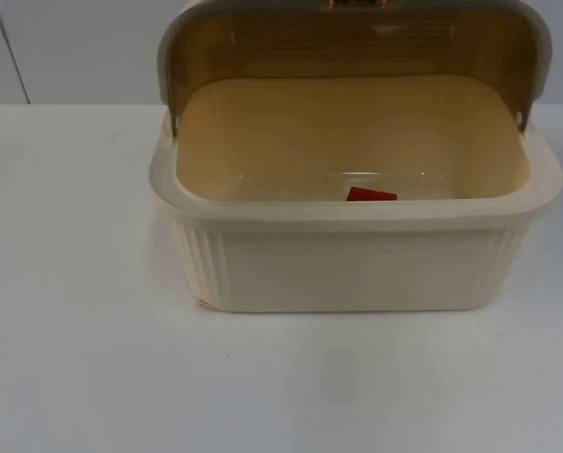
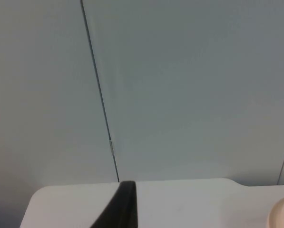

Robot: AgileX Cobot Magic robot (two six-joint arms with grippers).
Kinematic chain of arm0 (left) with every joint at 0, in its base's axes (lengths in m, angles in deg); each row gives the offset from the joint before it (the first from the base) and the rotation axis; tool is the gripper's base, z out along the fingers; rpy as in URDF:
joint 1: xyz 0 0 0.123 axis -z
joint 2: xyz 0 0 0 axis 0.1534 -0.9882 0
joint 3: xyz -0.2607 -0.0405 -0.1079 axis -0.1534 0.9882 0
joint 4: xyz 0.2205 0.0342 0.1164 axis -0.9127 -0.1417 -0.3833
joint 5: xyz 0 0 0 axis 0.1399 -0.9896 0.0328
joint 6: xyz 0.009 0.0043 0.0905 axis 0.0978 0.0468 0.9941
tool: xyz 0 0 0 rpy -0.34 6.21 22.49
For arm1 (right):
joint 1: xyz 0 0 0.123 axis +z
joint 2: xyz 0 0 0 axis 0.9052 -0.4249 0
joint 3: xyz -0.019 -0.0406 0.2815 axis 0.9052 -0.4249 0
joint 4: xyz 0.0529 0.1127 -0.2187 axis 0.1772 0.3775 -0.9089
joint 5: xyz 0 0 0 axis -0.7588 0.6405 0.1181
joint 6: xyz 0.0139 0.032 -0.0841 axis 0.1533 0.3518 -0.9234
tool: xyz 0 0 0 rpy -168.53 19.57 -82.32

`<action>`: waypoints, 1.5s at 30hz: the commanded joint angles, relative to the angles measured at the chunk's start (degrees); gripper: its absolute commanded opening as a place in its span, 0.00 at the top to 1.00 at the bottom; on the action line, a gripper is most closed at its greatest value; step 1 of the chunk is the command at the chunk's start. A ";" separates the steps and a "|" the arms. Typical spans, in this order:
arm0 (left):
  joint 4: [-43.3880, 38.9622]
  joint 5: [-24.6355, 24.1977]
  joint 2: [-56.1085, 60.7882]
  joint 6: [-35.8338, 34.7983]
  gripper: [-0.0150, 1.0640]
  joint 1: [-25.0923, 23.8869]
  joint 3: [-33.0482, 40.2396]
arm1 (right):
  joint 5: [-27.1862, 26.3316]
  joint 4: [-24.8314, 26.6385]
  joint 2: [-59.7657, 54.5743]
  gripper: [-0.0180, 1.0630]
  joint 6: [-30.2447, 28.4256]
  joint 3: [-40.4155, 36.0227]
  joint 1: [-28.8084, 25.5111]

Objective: Open the box lid with the left hand, place the block into the box with the right hand, then close the box lid with the left hand.

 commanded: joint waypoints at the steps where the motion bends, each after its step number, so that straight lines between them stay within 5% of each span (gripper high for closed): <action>1: 0.15 -0.33 0.17 -0.55 0.02 -0.05 -0.30 | 0.35 0.00 2.07 0.01 -0.46 -0.62 -0.48; 7: 0.49 -0.44 0.17 -0.93 0.02 -0.05 -0.30 | -3.44 0.97 6.13 0.01 1.47 -8.57 -0.48; 16: 1.68 -0.44 0.17 -0.93 0.02 -0.05 -0.30 | -9.72 9.43 7.48 0.01 -1.55 -15.95 -0.35; 29: -0.49 -8.06 0.17 -0.93 0.02 -0.05 -0.30 | -10.27 4.59 5.91 0.01 -0.88 -15.83 1.38; 45: -5.83 0.99 -0.43 -0.95 0.02 -0.05 -0.30 | -10.98 4.59 5.91 0.01 -0.32 -15.83 1.38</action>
